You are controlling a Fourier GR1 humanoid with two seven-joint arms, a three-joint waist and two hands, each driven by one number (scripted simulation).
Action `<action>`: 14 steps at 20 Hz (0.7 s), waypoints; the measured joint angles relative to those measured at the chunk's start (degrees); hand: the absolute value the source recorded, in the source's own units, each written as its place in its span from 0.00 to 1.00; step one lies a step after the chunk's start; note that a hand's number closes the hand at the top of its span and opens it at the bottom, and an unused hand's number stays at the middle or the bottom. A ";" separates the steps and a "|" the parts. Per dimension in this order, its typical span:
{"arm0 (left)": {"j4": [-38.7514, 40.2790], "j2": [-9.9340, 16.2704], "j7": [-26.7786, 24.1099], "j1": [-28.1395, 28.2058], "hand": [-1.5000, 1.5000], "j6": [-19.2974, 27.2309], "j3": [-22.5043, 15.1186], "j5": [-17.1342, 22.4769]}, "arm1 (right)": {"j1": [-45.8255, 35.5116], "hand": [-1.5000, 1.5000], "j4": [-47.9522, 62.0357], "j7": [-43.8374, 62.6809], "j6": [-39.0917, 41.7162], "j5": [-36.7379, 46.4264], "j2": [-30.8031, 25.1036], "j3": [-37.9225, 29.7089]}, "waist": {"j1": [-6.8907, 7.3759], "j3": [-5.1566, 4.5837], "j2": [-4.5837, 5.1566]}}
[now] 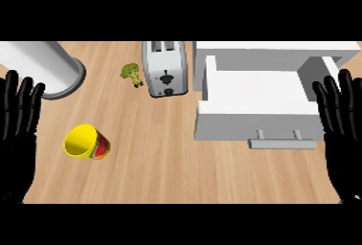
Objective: Pick up the cup, place it into the drawer and close the drawer
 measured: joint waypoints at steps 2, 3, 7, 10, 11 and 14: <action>0.67 1.08 -0.85 0.61 0.00 -2.97 0.65 3.03 | 0.90 0.00 -0.44 0.04 -0.02 0.45 0.08 0.25 | -0.13 0.18 -0.12; 0.89 1.94 -1.42 1.00 0.00 -5.21 0.87 5.20 | 1.11 0.00 -0.79 0.41 -0.34 0.76 0.15 0.22 | -0.17 0.23 -0.17; 1.05 4.87 -1.91 3.84 0.00 -15.14 -0.11 15.60 | 2.14 0.00 -1.38 1.89 -0.37 1.49 -0.96 -0.73 | -0.29 0.30 -0.30; 3.43 6.39 0.21 5.92 0.00 -20.28 1.02 24.70 | 2.55 0.00 -0.83 3.39 0.63 2.46 -2.45 -0.58 | -0.17 0.34 -0.26; 4.15 7.48 0.95 6.31 0.00 -21.98 2.24 27.83 | 2.63 0.00 -0.61 3.65 0.84 2.63 -2.76 -0.69 | -0.14 0.37 -0.26; 6.89 9.80 1.99 7.92 0.00 -26.48 5.12 34.38 | 2.25 0.00 0.98 3.39 1.45 3.01 -3.19 -0.95 | -0.09 0.42 -0.27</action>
